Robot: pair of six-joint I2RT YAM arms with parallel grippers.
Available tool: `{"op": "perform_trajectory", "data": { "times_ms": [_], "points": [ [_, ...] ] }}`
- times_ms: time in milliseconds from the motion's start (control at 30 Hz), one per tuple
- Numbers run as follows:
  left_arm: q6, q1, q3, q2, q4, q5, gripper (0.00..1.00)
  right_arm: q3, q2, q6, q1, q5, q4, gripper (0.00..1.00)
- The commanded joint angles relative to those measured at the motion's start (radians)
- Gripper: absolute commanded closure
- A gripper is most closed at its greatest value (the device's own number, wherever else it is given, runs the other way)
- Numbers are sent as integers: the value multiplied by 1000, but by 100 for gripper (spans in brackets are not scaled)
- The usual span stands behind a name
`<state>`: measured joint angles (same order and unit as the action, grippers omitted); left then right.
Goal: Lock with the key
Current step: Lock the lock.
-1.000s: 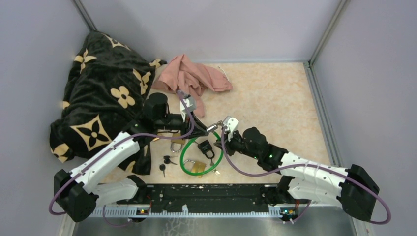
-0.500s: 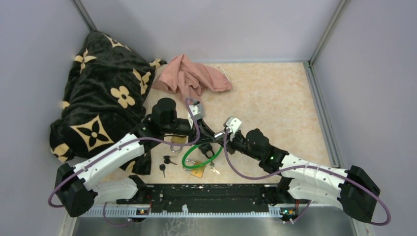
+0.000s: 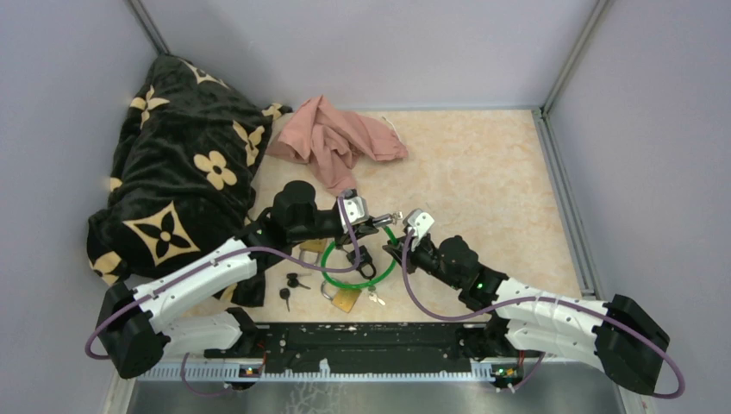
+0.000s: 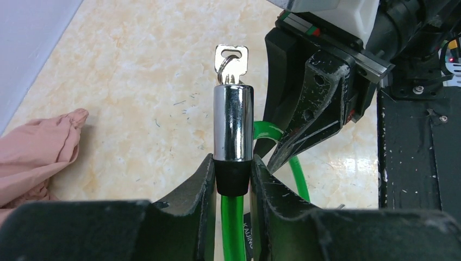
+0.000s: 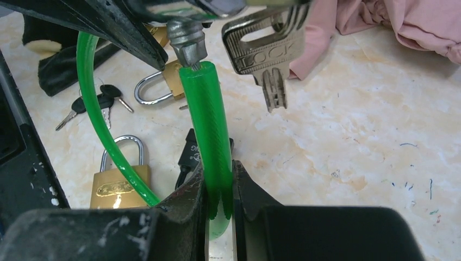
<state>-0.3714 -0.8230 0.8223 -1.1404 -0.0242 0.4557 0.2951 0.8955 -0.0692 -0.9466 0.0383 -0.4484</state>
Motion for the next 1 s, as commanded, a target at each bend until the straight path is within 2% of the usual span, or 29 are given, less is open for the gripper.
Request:
{"op": "perform_trajectory", "data": {
  "times_ms": [0, 200, 300, 333, 400, 433, 567, 667, 800, 967],
  "points": [
    [-26, -12, -12, -11, 33, -8, 82, 48, -72, -1, -27, -109, -352, 100],
    [57, -14, 7, 14, -67, 145, 75, 25, -70, -24, -27, -72, -376, 100],
    [54, -33, 20, -11, -31, 152, 75, 26, -61, -32, -27, -44, -411, 100],
    [41, -44, 20, -20, -17, 132, 78, 28, -58, -30, -27, -43, -421, 100],
    [-27, -80, 17, -40, 16, 77, 95, 31, -39, -21, -27, -43, -446, 100],
    [-81, -102, 12, -49, 42, 45, 100, 31, -27, -16, -27, -43, -457, 100],
    [-286, -125, -22, -97, 33, -74, 100, -8, 22, 52, -27, -9, -583, 100],
    [-398, -117, -21, -116, -13, -103, 100, -12, 66, 160, -26, 24, -658, 100],
    [-440, -84, 0, -139, 2, -109, 100, -4, 138, 222, -21, 17, -741, 100],
    [-485, -73, -52, -137, 48, -104, 100, -64, 231, 138, -18, 15, -844, 100]
  ]
}}
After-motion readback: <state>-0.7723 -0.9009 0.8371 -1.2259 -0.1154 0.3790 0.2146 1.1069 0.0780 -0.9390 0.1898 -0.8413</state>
